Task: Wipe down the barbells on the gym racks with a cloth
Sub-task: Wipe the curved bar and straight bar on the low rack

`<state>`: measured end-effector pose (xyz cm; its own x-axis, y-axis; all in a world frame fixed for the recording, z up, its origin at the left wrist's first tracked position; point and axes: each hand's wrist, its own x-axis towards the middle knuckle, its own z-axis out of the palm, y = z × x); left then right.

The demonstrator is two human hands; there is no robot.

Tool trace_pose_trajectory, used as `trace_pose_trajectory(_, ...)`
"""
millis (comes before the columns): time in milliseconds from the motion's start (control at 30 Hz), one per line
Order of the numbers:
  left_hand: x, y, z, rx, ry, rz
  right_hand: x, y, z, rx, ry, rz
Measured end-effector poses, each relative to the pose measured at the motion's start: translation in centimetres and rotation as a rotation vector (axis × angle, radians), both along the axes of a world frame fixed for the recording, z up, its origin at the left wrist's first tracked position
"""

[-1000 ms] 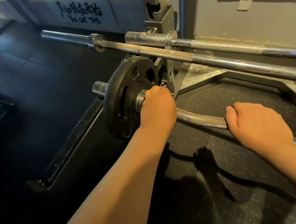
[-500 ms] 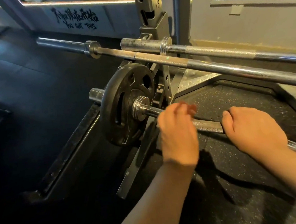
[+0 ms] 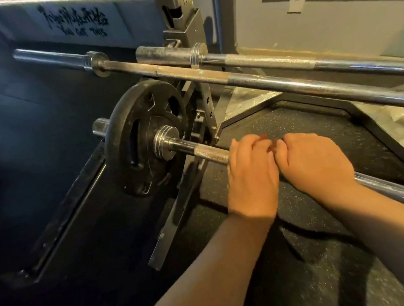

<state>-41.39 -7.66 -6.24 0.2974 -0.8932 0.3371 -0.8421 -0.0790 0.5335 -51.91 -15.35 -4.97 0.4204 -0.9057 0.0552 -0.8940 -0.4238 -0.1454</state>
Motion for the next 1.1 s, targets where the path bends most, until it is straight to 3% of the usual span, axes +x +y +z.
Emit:
trace_pose_trajectory(100,1.6,0.1,0.2,0.181,-0.066,-0.142,-0.1,0.1,0.2,0.016,-0.033,0.003)
trace_pose_trajectory(200,4.3,0.8,0.4,0.074,-0.101,-0.13,-0.2,0.3,0.8,0.034,-0.058,0.031)
trace_pose_trajectory(300,3.8,0.9,0.5,0.003,-0.105,0.062,-1.0,0.4,1.4,0.058,0.0,0.137)
trace_pose_trajectory(467,-1.4,-0.3,-0.4,-0.012,0.222,0.271,-7.2,1.1,2.6,0.12,0.155,0.038)
trace_pose_trajectory(567,-5.4,-1.2,-0.3,0.02,0.169,0.112,-9.6,1.9,2.5,0.129,0.197,-0.036)
trace_pose_trajectory(633,-7.0,-1.7,0.3,0.069,0.16,-0.024,-9.3,1.9,2.1,0.131,0.107,-0.069)
trace_pose_trajectory(767,-3.9,-1.3,1.4,0.067,-0.094,-0.189,-9.0,2.2,2.2,0.101,0.047,-0.083)
trace_pose_trajectory(900,-0.5,0.0,1.2,0.061,0.034,0.223,-9.3,2.3,2.2,0.104,-0.008,-0.076)
trace_pose_trajectory(967,-2.6,-0.1,1.1,0.06,0.09,0.306,-9.3,2.2,1.7,0.093,-0.031,-0.069)
trace_pose_trajectory(1100,-8.5,-1.7,1.4,0.005,0.091,0.004,-9.8,2.2,1.3,0.138,-0.107,-0.09)
